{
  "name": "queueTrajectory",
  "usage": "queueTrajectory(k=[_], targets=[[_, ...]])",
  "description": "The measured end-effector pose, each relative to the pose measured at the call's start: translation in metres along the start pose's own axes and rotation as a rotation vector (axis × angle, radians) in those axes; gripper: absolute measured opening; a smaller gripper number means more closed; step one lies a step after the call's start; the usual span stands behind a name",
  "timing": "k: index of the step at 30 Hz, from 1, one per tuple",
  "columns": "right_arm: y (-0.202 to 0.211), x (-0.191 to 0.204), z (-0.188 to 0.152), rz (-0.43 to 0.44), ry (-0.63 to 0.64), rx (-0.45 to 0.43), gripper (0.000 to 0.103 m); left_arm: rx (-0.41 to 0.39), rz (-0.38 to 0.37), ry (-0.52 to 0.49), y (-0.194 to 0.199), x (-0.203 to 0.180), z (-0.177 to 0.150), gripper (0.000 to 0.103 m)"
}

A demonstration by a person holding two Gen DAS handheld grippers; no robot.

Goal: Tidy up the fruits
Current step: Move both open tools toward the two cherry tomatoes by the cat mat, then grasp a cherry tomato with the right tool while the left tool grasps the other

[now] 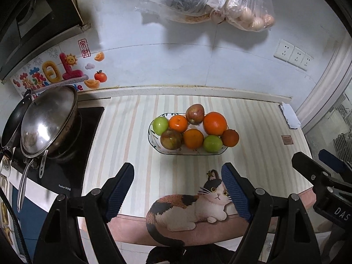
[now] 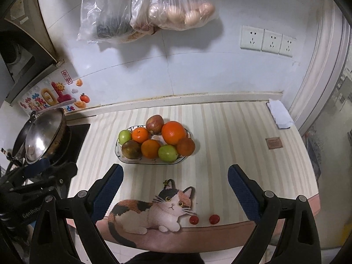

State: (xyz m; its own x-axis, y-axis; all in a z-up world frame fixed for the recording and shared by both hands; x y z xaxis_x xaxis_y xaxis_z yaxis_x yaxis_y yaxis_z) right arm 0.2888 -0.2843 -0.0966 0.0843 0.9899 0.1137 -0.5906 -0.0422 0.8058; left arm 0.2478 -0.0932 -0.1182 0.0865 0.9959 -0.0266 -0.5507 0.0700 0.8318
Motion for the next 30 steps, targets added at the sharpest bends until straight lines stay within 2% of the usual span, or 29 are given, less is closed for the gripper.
queueTrajectory(k=[3,5,9,13,14,17,22,24,26,30], targets=[[-0.01,-0.01,-0.005,0.007,-0.022,0.027,0.098,0.023,0.005,0.002,-0.01,-0.003,-0.006,0.083],[-0.025,-0.022,-0.014,0.012,-0.047,0.076,0.098,0.063,0.005,0.0,-0.025,-0.008,-0.013,0.095],[-0.066,-0.051,-0.041,0.01,-0.097,0.199,0.098,0.154,0.0,-0.023,-0.061,-0.021,-0.032,0.095],[-0.113,-0.083,-0.085,-0.042,-0.128,0.322,0.097,0.257,-0.017,-0.072,-0.1,-0.043,-0.056,0.095],[-0.126,-0.093,-0.099,-0.049,-0.152,0.353,0.093,0.279,-0.018,-0.087,-0.109,-0.049,-0.061,0.095],[-0.159,-0.115,-0.133,-0.043,-0.219,0.45,0.066,0.358,-0.033,-0.119,-0.136,-0.068,-0.079,0.095],[-0.195,-0.131,-0.167,-0.039,-0.256,0.523,0.055,0.456,-0.037,-0.182,-0.171,-0.095,-0.104,0.095],[-0.207,-0.134,-0.181,-0.036,-0.267,0.549,0.042,0.49,-0.047,-0.196,-0.181,-0.102,-0.113,0.095],[-0.215,-0.135,-0.188,-0.031,-0.266,0.554,0.033,0.528,-0.057,-0.2,-0.188,-0.108,-0.121,0.095],[-0.209,-0.137,-0.188,-0.047,-0.24,0.509,0.032,0.584,-0.105,-0.197,-0.198,-0.123,-0.134,0.095]])
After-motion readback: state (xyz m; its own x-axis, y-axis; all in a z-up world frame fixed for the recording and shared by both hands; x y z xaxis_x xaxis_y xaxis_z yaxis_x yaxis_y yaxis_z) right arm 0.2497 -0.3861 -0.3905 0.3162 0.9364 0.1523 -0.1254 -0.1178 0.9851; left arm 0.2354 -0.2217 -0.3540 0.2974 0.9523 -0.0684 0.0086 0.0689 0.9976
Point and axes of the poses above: each gripper's, at about its wrist camera, not at the fingertips, and y roughly against the way its jaws point, x to its left, z to its top, the point moved 5 cm from there along -y, roughly the way its jaws point, and after that the axes turned 2 degrees about -x, right-handed, at the moved point
